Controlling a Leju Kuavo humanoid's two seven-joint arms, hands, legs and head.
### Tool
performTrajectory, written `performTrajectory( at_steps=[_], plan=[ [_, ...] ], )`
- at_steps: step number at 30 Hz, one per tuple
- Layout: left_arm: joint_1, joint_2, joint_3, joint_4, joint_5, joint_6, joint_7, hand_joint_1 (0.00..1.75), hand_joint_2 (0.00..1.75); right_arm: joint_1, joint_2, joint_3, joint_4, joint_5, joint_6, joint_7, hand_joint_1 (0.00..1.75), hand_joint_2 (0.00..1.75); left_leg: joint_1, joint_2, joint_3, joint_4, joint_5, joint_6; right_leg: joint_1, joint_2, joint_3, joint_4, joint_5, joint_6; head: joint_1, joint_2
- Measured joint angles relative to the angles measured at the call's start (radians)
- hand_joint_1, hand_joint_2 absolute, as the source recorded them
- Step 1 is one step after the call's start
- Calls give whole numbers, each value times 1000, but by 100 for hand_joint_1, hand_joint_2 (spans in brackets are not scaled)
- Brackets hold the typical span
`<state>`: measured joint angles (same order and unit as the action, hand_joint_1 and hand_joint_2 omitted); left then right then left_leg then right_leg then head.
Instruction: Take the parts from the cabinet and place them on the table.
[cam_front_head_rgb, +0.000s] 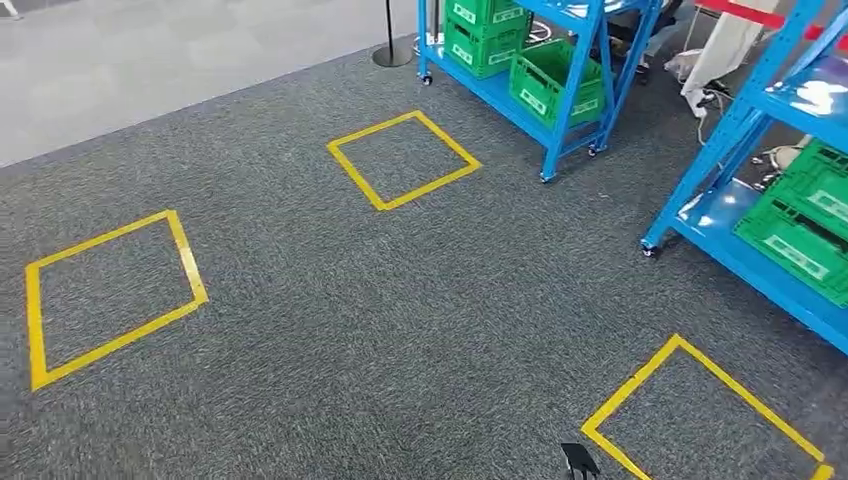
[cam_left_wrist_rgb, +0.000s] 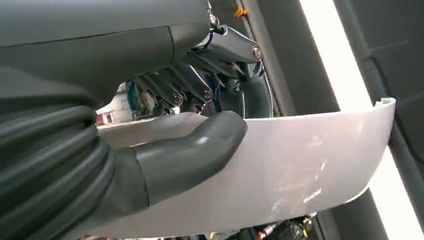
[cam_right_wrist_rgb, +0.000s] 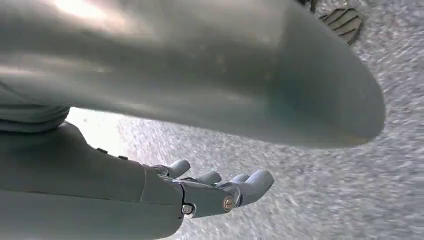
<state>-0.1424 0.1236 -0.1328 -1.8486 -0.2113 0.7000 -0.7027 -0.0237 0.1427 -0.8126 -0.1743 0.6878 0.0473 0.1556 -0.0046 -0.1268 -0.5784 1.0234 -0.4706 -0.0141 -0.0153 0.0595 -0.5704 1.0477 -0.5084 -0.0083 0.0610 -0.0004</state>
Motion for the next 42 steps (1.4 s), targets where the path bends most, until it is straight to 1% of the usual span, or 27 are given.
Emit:
performTrajectory(
  at_steps=[3, 5, 6, 8, 9, 10, 12, 13, 14, 18, 19, 20, 21, 23, 24, 25, 27, 28, 29, 33, 34, 35, 36, 37, 39, 40, 42],
  plan=[
    [-3, 2, 0, 5, -6, 0, 0, 175, 175, -4, 1, -2, 0, -1, 0, -3, 0, 0, 4, -26, -10, -9, 5, -18, 2, -30, 3, -8, 6, -23, 0, 0],
    [-6, 2, -1, 8, -9, 0, 0, 175, 175, -7, 4, -2, 0, -6, 0, -6, 0, 0, 1, 72, -34, 53, -39, -22, 2, -52, 4, -16, 12, -35, -8, 0],
    [-7, 0, -2, 10, -10, 0, 0, 175, 175, -5, 4, -3, 0, -9, 0, -6, 0, 0, 3, 101, -68, 127, -84, -27, 4, -65, 3, -16, 11, -37, -9, 0],
    [-4, -3, -8, 16, -12, 0, 0, 175, 175, 1, 4, -7, 0, -13, -1, -3, 0, 0, 8, 116, -136, 272, -148, -33, 7, -95, 1, -15, 9, -39, -9, 0],
    [-2, -5, -11, 19, -12, 0, 0, 175, 175, 1, 4, -10, 0, -13, -1, -3, 0, 0, 10, 118, -149, 302, -148, -35, 8, -111, 0, -15, 8, -40, -9, 0],
    [-2, -6, -12, 22, -12, 0, 0, 175, 175, 1, 4, -11, 0, -14, -1, -3, 0, 0, 11, 120, -136, 277, -126, -35, 8, -125, 1, -15, 7, -39, -9, 0],
    [-4, -8, -16, 26, -21, 0, 0, 175, 175, -1, 7, -15, 0, -18, -2, -3, 0, 0, 11, 142, -54, 125, -49, -33, 8, -151, 5, -14, 3, -35, -10, 0],
    [-7, -11, -19, 26, -24, 0, 0, 175, 175, -1, 8, -18, 0, -20, -3, -2, 0, 0, 10, 178, -6, 40, -19, -29, 9, -162, 9, -14, 1, -31, -9, 0],
    [-12, -15, -21, 26, -31, 0, 0, 175, 175, 0, 8, -20, 0, -22, -4, -1, 0, 0, 3, 224, 11, -4, -18, -21, 16, -172, 12, -11, -5, -24, -10, 0],
    [-12, -31, -26, 21, -46, 0, 0, 175, 175, -5, 11, -22, 0, -17, -6, 0, 0, 0, -2, 166, 7, -9, -9, 5, 11, -223, 31, -15, -15, 2, -6, 0],
    [-10, -34, -26, 15, -47, 0, 0, 175, 175, -7, 11, -22, 0, -14, -6, -3, 0, 0, 7, 154, 21, -16, -2, 12, 4, -208, 35, -11, -22, 11, -7, 0],
    [-10, -41, -25, 9, -49, 1, -1, 175, 175, -8, 12, -22, 0, -10, -6, -9, 0, 0, 7, 142, 21, -17, -1, 15, 1, -137, 24, 23, -43, 18, -4, 0],
    [-9, -43, -25, 7, -52, 0, -1, 175, 175, -6, 14, -22, 0, -7, -6, -14, 0, 0, 8, 131, 19, -17, 1, 22, 0, -97, -5, 85, -78, 20, -1, 0],
    [2, -52, -25, 6, -54, 0, 0, 175, 175, 3, 11, -22, 0, -5, -6, -18, 0, 0, 7, 98, 15, -15, 2, 26, 1, -67, -93, 252, -146, 23, 2, 0],
    [9, -53, -25, 6, -56, 0, 0, 175, 175, 6, 11, -22, 0, -2, -6, -19, 0, 0, 7, 82, 14, -14, 2, 26, 2, -65, -118, 290, -147, 23, 2, 0],
    [15, -53, -24, 5, -56, 0, 0, 175, 175, 8, 11, -22, 0, 4, -5, -22, 0, 0, 7, 65, 15, -13, 2, 25, 1, -63, -120, 279, -122, 22, 2, 0],
    [23, -53, -18, -6, -56, 0, 0, 175, 175, 6, 11, -22, 0, 10, -3, -29, 0, 0, 8, 34, 15, -9, 1, 22, -1, -53, -71, 149, -35, 17, 2, 0],
    [24, -53, -13, -10, -53, 0, 0, 175, 175, 5, 11, -22, 0, 14, 0, -31, 0, 0, 9, 20, 15, -6, -1, 19, -2, -30, -29, 56, 9, 15, 2, 0],
    [25, -52, -8, -14, -48, 0, 0, 175, 175, 5, 10, -22, 0, 15, 1, -32, 0, 0, 8, 9, 11, -2, -3, 12, -6, 26, -7, -1, 10, 13, 2, 0],
    [42, -39, 7, -29, -39, 0, 0, 175, 175, 1, 10, -22, 0, 19, 2, -32, 0, 0, 10, -36, -3, -11, 1, -18, 2, -23, -3, -7, 13, -7, 2, 0],
    [45, -36, 12, -32, -39, 0, 0, 175, 175, -1, 14, -22, 0, 19, 3, -32, 0, 0, 11, -29, -3, -4, -1, -21, -5, -41, -1, -18, 21, -17, 1, 0],
    [46, -34, 17, -34, -39, 0, 0, 175, 175, -2, 14, -22, 0, 21, 3, -32, 0, 0, 6, 39, -12, 19, -18, -22, -3, -48, 1, -21, 20, -23, -1, 0],
    [45, -33, 18, -35, -39, 0, 0, 175, 175, -1, 14, -22, 0, 22, 3, -33, 0, 0, 6, 84, -38, 73, -55, -27, -2, -61, 2, -22, 19, -29, -8, 0],
    [47, -33, 18, -34, -39, 0, 0, 175, 175, 2, 14, -22, 0, 22, 3, -32, 0, 0, 9, 107, -80, 158, -100, -33, 1, -76, 2, -21, 17, -32, -7, 0],
    [52, -32, 18, -34, -39, 0, 0, 175, 175, 6, 14, -22, 0, 22, 3, -32, 0, 0, 12, 117, -145, 287, -146, -39, 4, -107, 2, -21, 14, -35, -8, 0],
    [54, -32, 18, -34, -39, 0, 0, 175, 175, 6, 14, -22, 0, 22, 3, -32, 0, 0, 12, 119, -148, 291, -134, -39, 4, -121, 3, -20, 12, -34, -7, 0],
    [54, -32, 18, -34, -39, 0, 0, 175, 175, 3, 14, -22, 0, 22, 3, -32, 0, 0, 12, 129, -90, 180, -63, -37, 4, -148, 9, -19, 6, -32, -7, 0]
  ],
)
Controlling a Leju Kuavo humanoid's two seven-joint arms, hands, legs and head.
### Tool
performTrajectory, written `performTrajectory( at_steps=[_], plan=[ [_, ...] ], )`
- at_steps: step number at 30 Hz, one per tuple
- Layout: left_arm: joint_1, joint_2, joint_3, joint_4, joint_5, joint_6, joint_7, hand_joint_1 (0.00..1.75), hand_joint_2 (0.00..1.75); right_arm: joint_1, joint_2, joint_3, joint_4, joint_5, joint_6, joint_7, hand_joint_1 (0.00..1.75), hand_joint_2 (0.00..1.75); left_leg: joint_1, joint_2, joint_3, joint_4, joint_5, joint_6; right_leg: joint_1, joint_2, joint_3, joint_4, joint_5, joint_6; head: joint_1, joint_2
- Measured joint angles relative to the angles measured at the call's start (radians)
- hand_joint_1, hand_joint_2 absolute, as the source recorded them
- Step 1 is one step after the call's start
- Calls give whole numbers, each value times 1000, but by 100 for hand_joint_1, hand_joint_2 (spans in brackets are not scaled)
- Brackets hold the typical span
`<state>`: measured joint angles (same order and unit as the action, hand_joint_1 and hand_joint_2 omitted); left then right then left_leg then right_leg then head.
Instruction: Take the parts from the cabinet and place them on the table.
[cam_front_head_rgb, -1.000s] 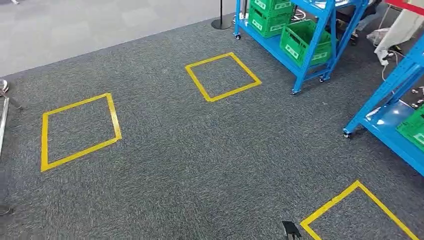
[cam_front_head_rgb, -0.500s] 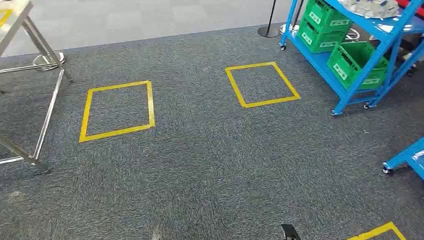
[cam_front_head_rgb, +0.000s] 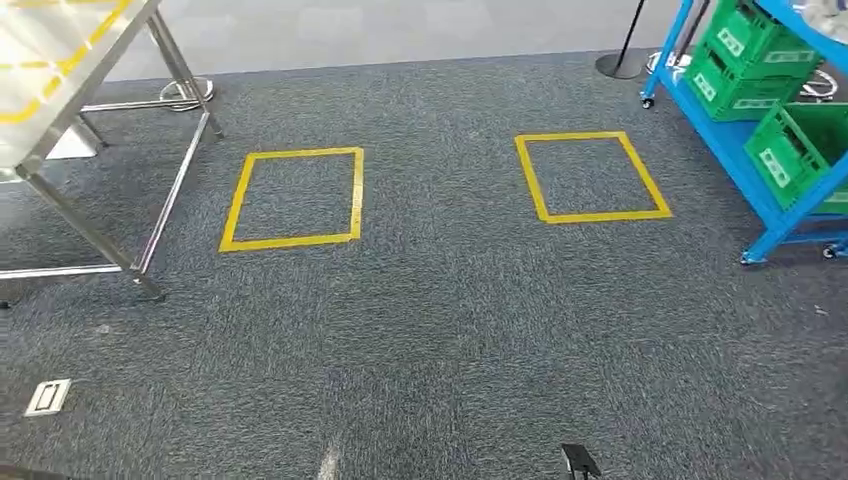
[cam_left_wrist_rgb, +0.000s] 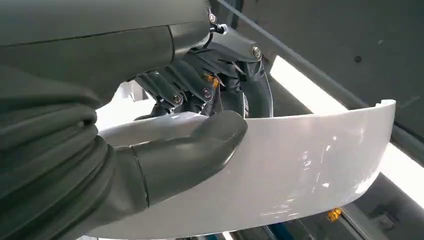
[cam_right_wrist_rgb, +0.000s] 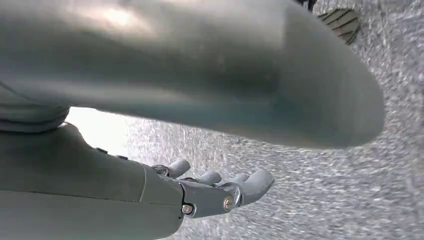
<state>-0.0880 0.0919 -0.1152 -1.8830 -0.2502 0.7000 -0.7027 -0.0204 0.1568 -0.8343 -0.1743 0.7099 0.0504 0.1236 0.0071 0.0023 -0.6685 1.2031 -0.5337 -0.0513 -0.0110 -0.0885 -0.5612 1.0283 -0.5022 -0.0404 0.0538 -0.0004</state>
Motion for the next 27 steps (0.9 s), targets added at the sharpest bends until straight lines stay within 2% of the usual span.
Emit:
performTrajectory(
  at_steps=[1, 2, 3, 4, 6, 7, 8, 9, 10, 11, 12, 13, 14, 15, 16, 17, 18, 19, 21, 22, 23, 24, 25, 26, 27],
  plan=[
    [0, 0, 0, -1, 0, 0, 0, 175, 175, -1, 0, 0, 0, 0, 0, 0, 0, 0, -1, 21, 52, -96, 43, 4, 0, -13, 6, 1, -4, 3, 0, 0],
    [-1, 1, 0, -2, 0, 0, 0, 175, 175, 0, 1, 0, 0, 0, 0, 0, 0, 0, -6, 83, 96, -175, 64, 13, 2, -24, 13, 1, -9, 7, 0, 0],
    [-1, 1, 0, -2, 0, 0, 0, 175, 175, 0, 1, 0, 0, 0, 0, 0, 0, 0, -11, 101, 98, -187, 61, 25, 9, -35, 16, 4, -16, 16, 2, 0],
    [-1, 1, 0, -3, 0, 0, 0, 175, 175, -1, 1, 0, 0, 0, 0, 0, 0, 0, -13, 81, 98, -184, 63, 30, 8, -42, 18, 3, -16, 20, 2, 0],
    [1, 2, 2, -3, -3, 0, 0, 175, 175, -4, 2, 0, 0, 0, 0, 2, 0, 0, -16, 55, 90, -185, 62, 38, 5, -70, 28, -2, -19, 28, 1, 0],
    [1, 2, 2, -5, -6, 0, 0, 175, 175, -8, 2, 0, 0, 0, 1, 5, 0, 0, -7, 37, 105, -195, 69, 47, 8, -81, 32, -1, -26, 37, 1, 0],
    [2, -3, 2, -8, -11, 0, 0, 175, 175, -10, 2, 0, 0, 0, 2, 8, 0, 0, -4, 26, 103, -199, 73, 50, 0, -15, 31, 19, -37, 46, 4, 0],
    [-2, -5, 2, -6, -14, 0, 0, 175, 175, -10, 3, 0, 0, 0, 2, 10, 0, 0, -1, 17, 102, -199, 75, 57, -2, 36, 8, 68, -69, 48, 6, 0],
    [-3, -8, 1, -4, -16, 0, 0, 175, 175, -9, 4, 0, 0, 0, 2, 16, 0, 0, 0, 3, 100, -199, 77, 61, -4, 66, -31, 147, -110, 50, 9, 0],
    [-3, -12, 1, 1, -15, 0, 0, 175, 175, -5, 3, 0, 0, 0, 1, 21, 0, 0, 0, -13, 98, -198, 77, 62, -5, 79, -71, 224, -141, 52, 9, 0],
    [-3, -14, 1, 5, -14, 0, 0, 175, 175, -2, 3, 0, 0, 3, 0, 21, 0, 0, 0, -30, 97, -197, 77, 62, -4, 82, -106, 284, -156, 53, 10, 0],
    [-1, -14, 1, 10, -13, 0, 0, 175, 175, 0, 3, 0, 0, 7, 0, 21, 0, 0, 1, -48, 97, -195, 77, 62, -5, 83, -124, 305, -145, 55, 10, 0],
    [1, -14, 2, 11, -13, 0, 0, 175, 175, 1, 3, 0, 0, 12, 0, 21, 0, 0, 2, -65, 97, -193, 76, 60, -8, 83, -117, 273, -111, 56, 9, 0],
    [4, -14, 4, 10, -13, 0, 0, 175, 175, 0, 2, 0, 0, 15, 0, 21, 0, 0, 5, -81, 97, -190, 74, 56, -11, 87, -90, 202, -63, 57, 9, 0],
    [7, -14, 7, 8, -13, 0, 0, 175, 175, 0, 1, 0, 0, 19, 0, 24, 0, 0, 8, -96, 97, -185, 71, 50, -16, 102, -52, 116, -16, 60, 10, 0],
    [12, -14, 9, 4, -11, 0, 0, 175, 175, 1, 0, 0, 0, 21, 0, 30, 0, 0, 10, -107, 93, -177, 67, 42, -26, 150, -18, 39, 12, 65, 10, 0],
    [16, -14, 11, -1, -6, 0, 0, 175, 175, 1, 0, 0, 0, 21, 0, 37, 0, 0, 6, -119, 86, -168, 63, 32, -21, 177, -15, 27, -6, 66, 10, 0],
    [17, -12, 14, -4, -2, 0, 0, 175, 175, 2, 0, 0, 0, 21, 0, 42, 0, 0, 7, -135, 81, -170, 65, 24, -23, 158, -17, 27, -2, 57, 9, 0],
    [18, -10, 15, -5, 1, 0, 0, 175, 175, 1, -3, 0, 0, 21, 0, 41, 0, 0, 14, -154, 76, -182, 73, 7, -12, 138, -18, 28, -1, 41, 9, 0],
    [17, -8, 17, -5, 3, 0, 0, 175, 175, -1, -3, 0, 0, 20, 0, 39, 0, 0, 15, -165, 72, -184, 74, 0, -18, 124, -15, 21, 4, 31, 10, 0],
    [16, -7, 19, -5, 6, 0, 0, 175, 175, -3, -3, 0, 0, 18, 1, 34, 0, 0, 14, -128, 72, -173, 69, 1, -19, 107, -14, 17, 8, 24, 8, 0],
    [8, -6, 22, -3, 10, 0, 0, 175, 175, -2, -4, 0, 0, 15, 2, 30, 0, 0, 7, -66, 54, -135, 41, 0, -17, 99, -14, 16, 7, 15, 2, 0],
    [-2, -6, 23, 0, 13, 0, 0, 175, 175, 2, -5, 0, 0, 13, 3, 23, 0, 0, 7, -32, 18, -59, -3, -3, -13, 84, -15, 16, 6, 10, 0, 0],
    [-4, -6, 23, 2, 18, 0, 0, 175, 175, 5, -5, 0, 0, 10, 3, 18, 0, 0, 8, -18, -18, 18, -40, -4, -9, 68, -15, 16, 5, 8, 2, 0],
    [-4, -6, 23, 3, 20, 0, 0, 175, 175, 8, -7, 0, 0, 8, 6, 13, 0, 0, 8, -13, -51, 88, -67, -4, -6, 53, -16, 17, 3, 6, 0, 0]
  ],
)
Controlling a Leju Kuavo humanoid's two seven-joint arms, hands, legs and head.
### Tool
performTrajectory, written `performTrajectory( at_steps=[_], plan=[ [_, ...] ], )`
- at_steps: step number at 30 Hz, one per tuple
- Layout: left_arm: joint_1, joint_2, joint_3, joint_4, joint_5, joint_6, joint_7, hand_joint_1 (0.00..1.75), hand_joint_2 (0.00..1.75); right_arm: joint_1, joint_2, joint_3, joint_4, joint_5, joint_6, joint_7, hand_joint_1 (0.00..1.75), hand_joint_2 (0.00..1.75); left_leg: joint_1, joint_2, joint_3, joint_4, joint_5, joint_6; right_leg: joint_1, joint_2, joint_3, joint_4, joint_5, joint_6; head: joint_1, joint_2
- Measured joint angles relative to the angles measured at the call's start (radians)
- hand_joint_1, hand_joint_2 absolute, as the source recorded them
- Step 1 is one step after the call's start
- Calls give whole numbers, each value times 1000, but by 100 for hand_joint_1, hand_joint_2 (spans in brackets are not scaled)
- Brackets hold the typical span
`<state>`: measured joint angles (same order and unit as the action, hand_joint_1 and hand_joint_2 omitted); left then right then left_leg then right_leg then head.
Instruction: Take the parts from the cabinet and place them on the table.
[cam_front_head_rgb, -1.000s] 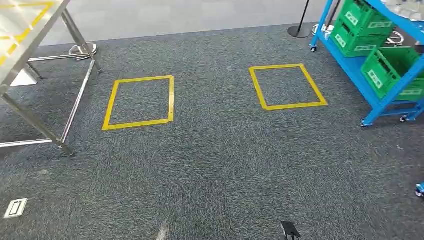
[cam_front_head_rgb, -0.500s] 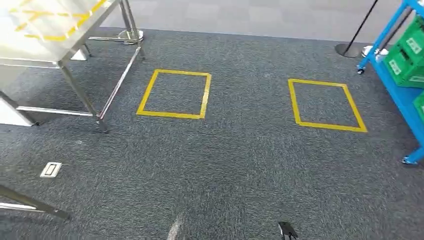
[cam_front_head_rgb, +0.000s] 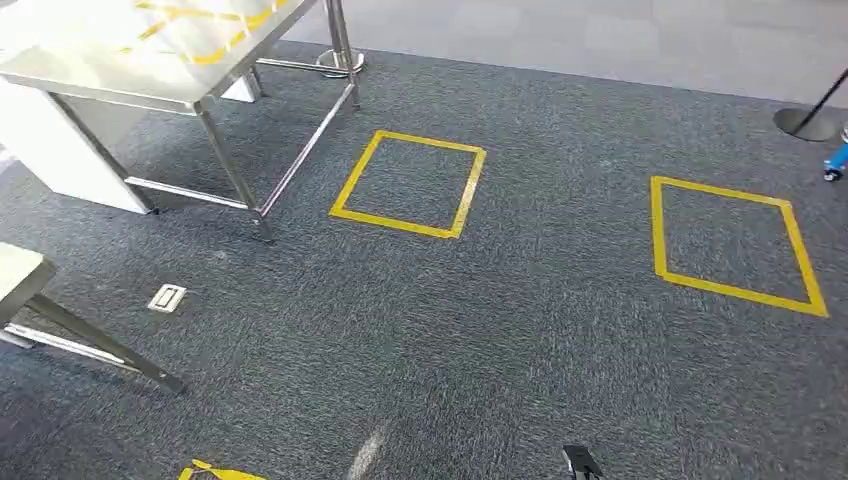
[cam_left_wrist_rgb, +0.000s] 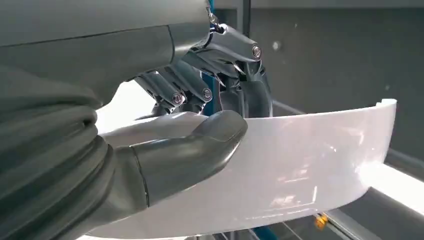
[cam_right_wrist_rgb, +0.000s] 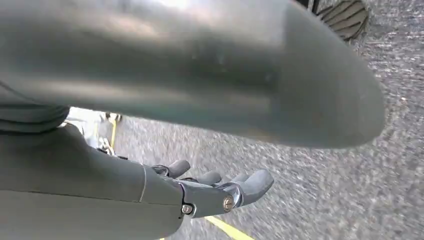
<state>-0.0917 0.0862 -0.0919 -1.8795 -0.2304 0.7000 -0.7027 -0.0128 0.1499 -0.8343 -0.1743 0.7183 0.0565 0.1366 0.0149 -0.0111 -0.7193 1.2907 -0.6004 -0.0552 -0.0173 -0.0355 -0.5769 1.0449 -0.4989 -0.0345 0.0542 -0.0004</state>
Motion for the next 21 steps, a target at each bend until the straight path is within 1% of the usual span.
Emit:
performTrajectory(
  at_steps=[1, 2, 3, 4, 5, 6, 7, 8, 9, 10, 11, 12, 13, 14, 15, 16, 17, 18, 19, 20, 21],
  plan=[
    [0, 0, 0, 3, 2, 0, 1, 175, 175, 1, -2, 0, 0, 0, 3, -2, 0, 0, 0, 2, -14, 31, -4, 0, 2, -13, 0, 0, -1, -1, 0, 0],
    [0, 2, 0, 6, 4, 0, 1, 175, 175, 0, -2, 0, 0, 0, 6, -5, 0, 0, 0, 4, -5, 18, 14, 2, 4, -27, 1, 0, -2, -2, 0, 0],
    [0, 5, 0, 7, 7, 0, 1, 175, 175, -2, -2, 0, 0, 0, 7, -9, 0, 0, -1, 8, 26, -38, 49, 6, 6, -40, 3, 0, -3, -3, 0, 0],
    [-1, 6, 1, 7, 8, 0, 1, 175, 175, -3, -2, 0, 0, 0, 8, -10, 0, 0, -3, 20, 75, -126, 91, 12, 8, -53, 7, 0, -5, -3, 0, 0],
    [-2, 8, 1, 7, 8, 0, 1, 175, 175, -3, -2, 0, 0, 0, 9, -12, 0, 0, -9, 53, 128, -219, 124, 22, 9, -66, 12, 0, -8, -1, 0, 0],
    [-5, 8, 1, 6, 8, 0, 1, 175, 175, -3, -2, 0, 0, 0, 11, -12, 0, 0, -21, 99, 146, -260, 115, 36, 14, -75, 15, 1, -11, 4, 1, 0],
    [-6, 8, 1, 6, 8, 0, 0, 175, 175, -4, -2, 0, 0, 0, 11, -12, 0, 0, -23, 87, 143, -265, 122, 38, 13, -86, 18, 1, -14, 10, 2, 0],
    [-7, 8, 1, 5, 8, 0, 0, 175, 175, -5, -2, 0, 0, 0, 11, -12, 0, 0, -25, 75, 141, -263, 121, 41, 11, -96, 19, 0, -15, 15, 2, 0],
    [-7, 11, 2, 5, 8, 0, 0, 175, 175, -5, -2, 0, 0, 0, 10, -12, 0, 0, -27, 61, 139, -263, 122, 47, 8, -109, 24, -4, -15, 22, 1, 0],
    [-7, 13, 3, 5, 9, 0, 0, 175, 175, -7, -2, 0, 0, 0, 10, -12, 0, 0, -27, 46, 140, -271, 125, 52, 9, -122, 31, -8, -15, 27, 1, 0],
    [-7, 13, 3, 5, 9, 0, 0, 175, 175, -8, -2, 0, 0, 0, 10, -11, 0, 0, -11, 33, 156, -285, 138, 57, 8, -104, 34, -5, -21, 37, 2, 0],
    [-12, 13, 4, 5, 11, 1, 0, 175, 175, -9, -2, 0, 0, 0, 10, -11, 0, 0, -11, 24, 159, -290, 141, 59, 6, -42, 28, 15, -35, 44, 4, 0],
    [-19, 13, 4, 8, 13, 0, 0, 175, 175, -9, -2, 0, 0, -1, 10, -10, 0, 0, -9, 13, 156, -289, 146, 67, 4, 8, -5, 80, -75, 46, 6, 0],
    [-20, 13, 4, 11, 14, 0, 0, 175, 175, -6, -5, 0, 0, -2, 8, -8, 0, 0, -9, -1, 154, -289, 147, 68, 3, 27, -48, 165, -115, 49, 8, 0],
    [-19, 13, 4, 14, 17, 0, 0, 175, 175, -3, -7, 0, 0, -2, 8, -8, 0, 0, -9, -15, 152, -289, 147, 68, 2, 30, -84, 234, -140, 51, 8, 0],
    [-19, 13, 4, 18, 16, 0, 0, 175, 175, -1, -10, 0, 0, -2, 8, -8, 0, 0, -8, -31, 151, -288, 147, 68, 2, 31, -116, 286, -147, 54, 8, 0],
    [-19, 12, 4, 21, 15, 0, 0, 175, 175, -1, -10, 0, 0, -2, 8, -8, 0, 0, -7, -46, 151, -286, 147, 67, 0, 31, -122, 286, -128, 55, 8, 0],
    [-20, 12, 4, 23, 11, 0, 0, 175, 175, -1, -10, 0, 0, -3, 9, -9, 0, 0, -4, -60, 151, -284, 146, 65, -2, 33, -106, 238, -87, 57, 8, 0],
    [-20, 12, 4, 24, 9, 0, 0, 175, 175, -1, -10, 0, 0, -3, 9, -10, 0, 0, -1, -76, 151, -280, 144, 59, -6, 39, -70, 156, -37, 59, 8, 0],
    [-20, 10, 4, 25, 9, 0, 0, 175, 175, -1, -11, 0, 0, -2, 10, -10, 0, 0, 2, -88, 151, -275, 141, 52, -12, 62, -29, 67, 6, 62, 9, 0],
    [-21, 10, 4, 26, 9, 0, 0, 175, 175, -1, -11, 0, 0, -2, 11, -12, 0, 0, 5, -99, 146, -269, 138, 44, -21, 114, -3, 4, 12, 64, 9, 0]
  ],
)
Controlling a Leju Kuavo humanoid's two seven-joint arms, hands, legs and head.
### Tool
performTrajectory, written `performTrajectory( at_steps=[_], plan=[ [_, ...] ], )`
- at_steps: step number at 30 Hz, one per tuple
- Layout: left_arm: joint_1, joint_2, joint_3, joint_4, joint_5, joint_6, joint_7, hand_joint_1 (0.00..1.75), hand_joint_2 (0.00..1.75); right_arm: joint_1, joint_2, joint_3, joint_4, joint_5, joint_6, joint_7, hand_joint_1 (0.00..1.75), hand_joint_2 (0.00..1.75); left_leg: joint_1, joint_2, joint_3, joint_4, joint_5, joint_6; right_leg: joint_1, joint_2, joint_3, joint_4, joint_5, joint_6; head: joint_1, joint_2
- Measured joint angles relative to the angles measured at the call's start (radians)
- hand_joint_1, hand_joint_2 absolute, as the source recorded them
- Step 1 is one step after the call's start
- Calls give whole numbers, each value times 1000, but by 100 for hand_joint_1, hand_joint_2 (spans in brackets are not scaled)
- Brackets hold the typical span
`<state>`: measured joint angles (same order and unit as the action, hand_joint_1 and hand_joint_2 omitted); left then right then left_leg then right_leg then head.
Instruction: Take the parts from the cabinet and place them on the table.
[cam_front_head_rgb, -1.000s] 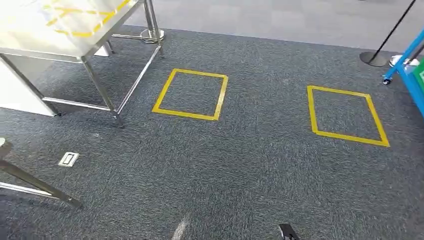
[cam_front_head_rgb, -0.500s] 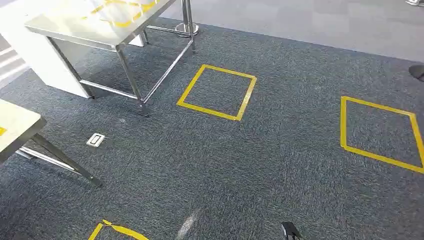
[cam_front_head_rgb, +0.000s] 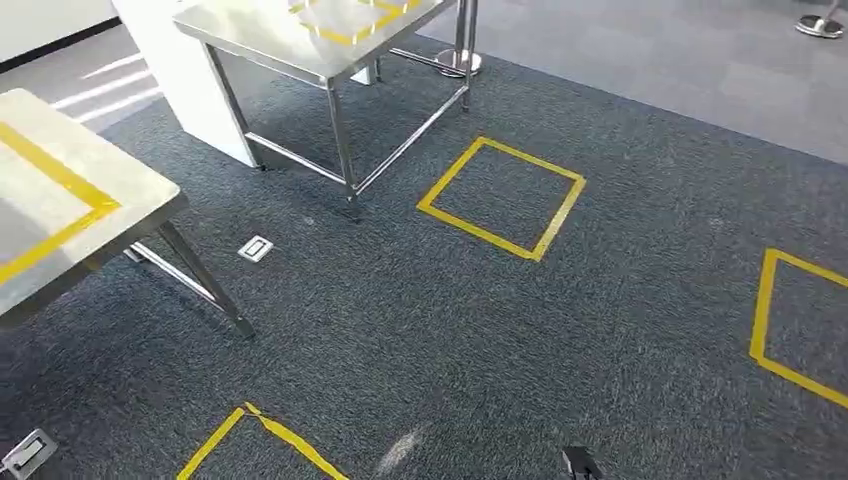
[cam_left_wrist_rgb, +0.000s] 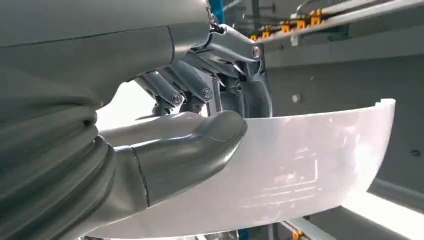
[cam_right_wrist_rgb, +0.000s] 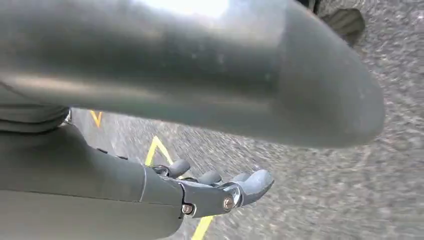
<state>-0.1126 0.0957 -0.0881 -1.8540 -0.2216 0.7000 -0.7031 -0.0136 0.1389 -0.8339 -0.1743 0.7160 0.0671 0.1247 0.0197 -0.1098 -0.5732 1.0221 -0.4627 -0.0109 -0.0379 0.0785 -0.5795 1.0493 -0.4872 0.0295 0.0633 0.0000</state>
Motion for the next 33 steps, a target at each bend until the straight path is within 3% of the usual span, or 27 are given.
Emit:
performTrajectory(
  at_steps=[1, 3, 4, 5, 6, 7, 8, 9, 10, 11, 12, 14, 15, 16, 17, 18, 20, 21, 22, 23, 25, 26, 27, 29, 30, 31, 33],
  plan=[
    [-1, 0, 0, 0, 0, 0, 0, 175, 175, 0, 0, 0, 1, 1, 1, -1, 0, 0, -4, -15, -7, 8, -5, -11, 10, 5, 1, -3, -4, -7, 0, 0],
    [3, -1, 0, 0, -2, 0, 0, 175, 175, 0, -1, 0, 1, 3, 1, -1, 0, 0, 1, -34, -16, -2, 2, -27, 17, -20, -1, 1, -6, -23, 0, 0],
    [5, 0, 0, 0, -2, 0, 0, 175, 175, -1, -1, 0, 1, 3, 1, -1, 0, 0, 3, -45, -18, -8, 6, -36, 18, -33, 1, -1, -4, -32, 1, 0],
    [6, 5, 0, 0, -2, 0, 0, 175, 175, -1, 0, 0, 1, 3, 3, -2, 0, 0, 3, -41, -16, -5, 5, -40, 8, -50, 2, -9, 2, -42, 0, 0],
    [5, 7, 0, 0, -1, 0, 0, 175, 175, -2, 0, 0, 1, 4, 3, -2, 0, 0, -2, 35, -26, 18, -10, -38, 10, -61, 4, -12, 3, -50, -2, 0],
    [1, 7, 0, 0, -1, 0, 0, 175, 175, -1, 0, 0, 1, 6, 3, -2, 0, 0, -3, 80, -51, 69, -44, -40, 12, -74, 4, -12, 1, -58, -9, 0],
    [2, 6, -1, 1, -1, 0, 0, 175, 175, 3, 0, 0, 1, 7, 3, -2, 0, 0, -3, 99, -90, 151, -90, -44, 15, -89, 3, -11, 0, -60, -10, 0],
    [3, 6, -1, 3, -1, 0, 0, 175, 175, 7, 0, 0, 1, 8, 3, -2, 0, 0, -2, 103, -127, 228, -124, -46, 18, -106, 3, -11, -2, -62, -10, 0],
    [4, 6, -1, 5, -1, 0, 0, 175, 175, 9, 0, 0, 1, 9, 3, -1, 0, 0, -2, 103, -155, 287, -143, -47, 20, -122, 2, -11, -3, -64, -10, 0],
    [5, 6, -1, 7, -1, 0, 0, 175, 175, 9, 0, 0, 1, 12, 3, -1, 0, 0, -2, 104, -160, 300, -136, -47, 22, -136, 2, -11, -3, -65, -10, 0],
    [5, 6, -1, 9, -1, 0, 0, 175, 175, 8, 0, 0, 1, 12, 3, -2, 0, 0, -3, 106, -139, 264, -107, -45, 24, -151, 3, -11, -5, -65, -10, 0],
    [3, 6, -1, 11, 5, 0, 1, 175, 175, 7, 0, 0, 1, 14, 3, -2, 0, 0, -7, 130, -45, 95, -28, -33, 28, -177, 10, -10, -9, -63, -10, 0],
    [1, 7, -1, 11, 12, 0, 1, 175, 175, 7, 0, 0, 1, 14, 3, -2, 0, 0, -16, 190, 3, 10, -9, -18, 29, -188, 15, -10, -11, -61, -10, 0],
    [0, 7, -1, 12, 20, 0, 1, 175, 175, 7, 0, 0, 1, 15, 3, -2, 0, 0, -21, 220, 4, 6, -18, -7, 36, -199, 19, -10, -14, -55, -6, 0],
    [-6, 7, -2, 13, 25, 0, 1, 175, 175, 8, 0, 0, 1, 16, 3, -2, 0, 0, -26, 203, 1, 2, -13, -8, 29, -208, 20, -11, -15, -48, -8, 0],
    [-7, 9, -1, 14, 27, 0, 1, 175, 175, 6, 0, 0, 1, 16, 3, -1, 0, 0, -28, 189, -3, 2, -12, -2, 27, -222, 23, -12, -15, -41, -8, 0],
    [-6, 16, -2, 15, 35, 0, 1, 175, 175, 3, 0, 0, 1, 16, 3, -2, 0, 0, -25, 158, -4, -11, -4, 8, 33, -252, 35, -18, -18, -28, -8, 0],
    [-5, 15, -2, 16, 39, 0, 0, 175, 175, 1, -1, 0, 2, 14, 4, -2, 0, 0, -15, 145, 10, -19, 6, 11, 23, -201, 36, -7, -26, -20, -6, 0],
    [-12, 15, -1, 18, 43, 0, 0, 175, 175, 1, 0, 0, 2, 14, 5, -3, 0, 0, -11, 135, 8, -21, 9, 18, 22, -129, 18, 30, -56, -18, -5, 0],
    [-14, 15, -2, 19, 43, 0, 1, 175, 175, 2, -1, 0, 3, 14, 5, -2, 0, 0, -10, 121, 5, -21, 13, 22, 21, -97, -11, 95, -94, -15, 2, 0],
    [-12, 14, -3, 25, 45, 0, 0, 175, 175, 9, -8, 0, 4, 14, 5, -2, 0, 0, -10, 89, 0, -20, 13, 23, 21, -83, -87, 245, -157, -10, 2, 0],
    [-12, 15, -3, 29, 52, 0, 0, 175, 175, 11, -10, 0, 4, 14, 5, -1, 0, 0, -10, 73, -2, -17, 14, 23, 20, -82, -108, 280, -157, -8, 2, 0],
    [-11, 15, -3, 31, 56, 0, 0, 175, 175, 12, -12, 0, 5, 15, 7, -1, 0, 0, -8, 56, -2, -15, 14, 22, 19, -81, -107, 266, -132, -8, 2, 0],
    [-12, 14, -3, 37, 64, 0, 0, 175, 175, 11, -15, 0, 5, 16, 11, -1, 0, 0, -4, 25, -3, -7, 12, 14, 14, -72, -42, 118, -39, -6, 3, 0],
    [-12, 15, -3, 39, 64, 0, 0, 175, 175, 11, -17, 0, 5, 18, 11, -2, 0, 0, -1, 11, -5, -2, 9, 8, 8, -41, 0, 26, 1, -4, 6, 0],
    [-12, 15, -3, 41, 65, 0, 0, 175, 175, 10, -17, 0, 6, 18, 13, -2, 0, 0, -3, 1, -11, 5, 6, -1, 4, 7, 12, -4, -13, 1, 8, 0],
    [-13, 15, -3, 44, 65, 0, 0, 175, 175, 9, -19, 0, 6, 20, 15, -1, 0, 0, -4, -21, -20, 4, 8, -18, 13, -20, 10, -6, -9, -14, 8, 0]
  ],
)
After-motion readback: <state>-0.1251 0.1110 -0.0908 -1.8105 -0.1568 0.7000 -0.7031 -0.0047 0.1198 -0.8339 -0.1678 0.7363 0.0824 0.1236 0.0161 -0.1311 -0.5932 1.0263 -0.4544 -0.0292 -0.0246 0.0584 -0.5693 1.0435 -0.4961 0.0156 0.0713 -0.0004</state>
